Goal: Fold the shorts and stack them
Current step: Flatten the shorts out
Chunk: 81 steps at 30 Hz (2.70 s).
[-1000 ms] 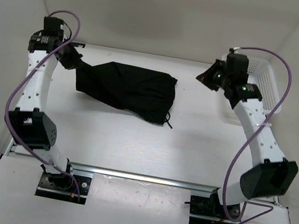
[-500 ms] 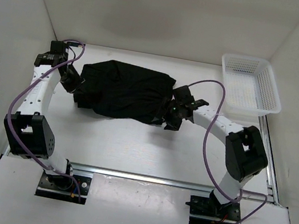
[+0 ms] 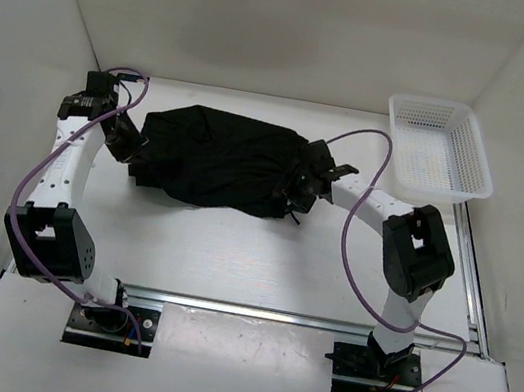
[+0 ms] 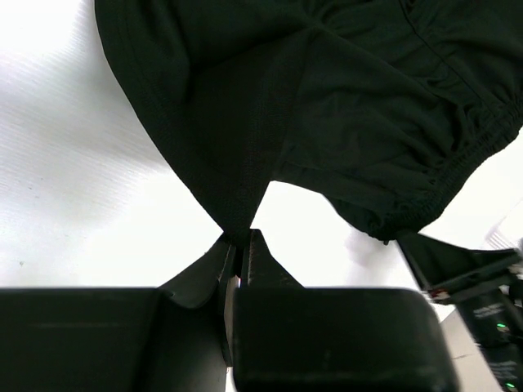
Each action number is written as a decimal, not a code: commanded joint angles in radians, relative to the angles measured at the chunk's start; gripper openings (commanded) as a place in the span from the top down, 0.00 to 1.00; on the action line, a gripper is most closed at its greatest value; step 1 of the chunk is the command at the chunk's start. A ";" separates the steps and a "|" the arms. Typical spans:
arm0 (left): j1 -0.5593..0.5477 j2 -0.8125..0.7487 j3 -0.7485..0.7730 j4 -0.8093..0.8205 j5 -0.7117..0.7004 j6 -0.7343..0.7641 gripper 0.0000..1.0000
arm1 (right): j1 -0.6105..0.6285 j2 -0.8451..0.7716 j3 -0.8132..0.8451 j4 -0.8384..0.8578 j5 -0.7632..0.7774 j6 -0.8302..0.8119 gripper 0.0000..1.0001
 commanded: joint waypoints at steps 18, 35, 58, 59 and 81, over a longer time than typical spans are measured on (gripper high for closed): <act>0.005 0.070 0.112 0.003 0.014 -0.002 0.90 | -0.124 0.018 0.346 -0.150 0.215 -0.291 1.00; -0.051 0.001 -0.137 0.116 0.055 -0.011 0.90 | -0.366 -0.702 -0.411 0.183 0.019 -0.493 0.98; -0.174 -0.040 -0.311 0.165 0.017 -0.020 0.90 | -0.289 -0.818 -0.536 -0.192 -0.078 0.044 0.51; -0.174 -0.031 -0.311 0.165 0.017 -0.020 0.90 | -0.278 -0.787 -0.524 -0.192 -0.064 0.044 0.51; -0.203 -0.031 -0.311 0.165 -0.001 -0.029 0.90 | -0.252 -0.310 -0.375 -0.190 0.100 0.271 0.36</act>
